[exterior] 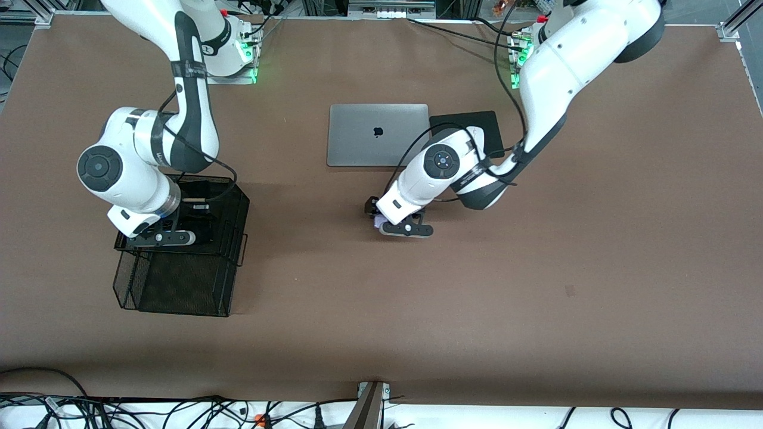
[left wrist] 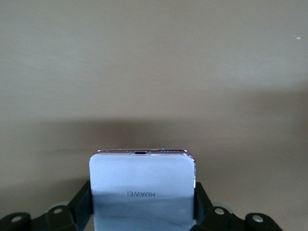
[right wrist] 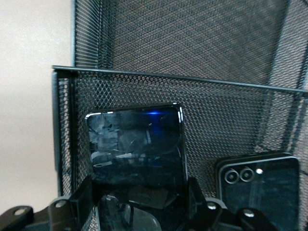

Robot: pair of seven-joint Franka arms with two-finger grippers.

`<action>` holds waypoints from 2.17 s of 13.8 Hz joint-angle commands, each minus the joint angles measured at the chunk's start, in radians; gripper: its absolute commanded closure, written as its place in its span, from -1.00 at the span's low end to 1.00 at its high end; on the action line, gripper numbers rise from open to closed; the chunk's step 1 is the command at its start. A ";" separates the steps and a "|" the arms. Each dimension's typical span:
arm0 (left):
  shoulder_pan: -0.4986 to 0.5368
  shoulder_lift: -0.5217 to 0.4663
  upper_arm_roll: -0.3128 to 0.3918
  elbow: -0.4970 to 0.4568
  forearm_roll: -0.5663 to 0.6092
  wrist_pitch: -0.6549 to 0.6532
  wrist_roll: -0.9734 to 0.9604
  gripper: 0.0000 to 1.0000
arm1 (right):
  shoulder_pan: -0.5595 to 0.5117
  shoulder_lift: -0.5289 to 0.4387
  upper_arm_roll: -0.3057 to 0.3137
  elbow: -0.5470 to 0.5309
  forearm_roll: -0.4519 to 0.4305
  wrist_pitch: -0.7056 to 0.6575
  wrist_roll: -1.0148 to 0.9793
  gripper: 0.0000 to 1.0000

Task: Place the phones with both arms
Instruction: 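Drop the black phone in the basket while the left gripper sets down the white phone, then grasp the white phone with the right gripper while the left gripper withdraws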

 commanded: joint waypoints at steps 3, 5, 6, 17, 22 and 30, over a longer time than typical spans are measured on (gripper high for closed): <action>0.003 0.011 0.001 0.017 -0.024 0.066 -0.008 -1.00 | -0.008 0.003 -0.005 0.058 0.036 -0.047 -0.028 -1.00; 0.052 -0.032 -0.003 0.009 -0.021 0.026 -0.006 -1.00 | -0.007 0.002 -0.035 0.147 0.024 -0.174 -0.022 -1.00; 0.089 -0.076 -0.009 0.009 -0.019 -0.048 0.000 -1.00 | -0.005 0.002 -0.060 0.205 0.022 -0.255 -0.020 -1.00; 0.400 -0.469 0.009 0.178 -0.024 -0.965 0.780 -1.00 | 0.084 0.163 0.239 0.566 0.005 -0.245 0.357 -1.00; 0.090 -0.737 0.591 0.074 -0.321 -0.953 0.902 -1.00 | 0.087 0.248 0.415 0.612 -0.003 -0.067 0.412 -1.00; 0.086 -0.945 0.670 -0.136 -0.317 -0.827 0.899 -1.00 | 0.087 0.413 0.469 0.588 0.008 0.117 0.425 -1.00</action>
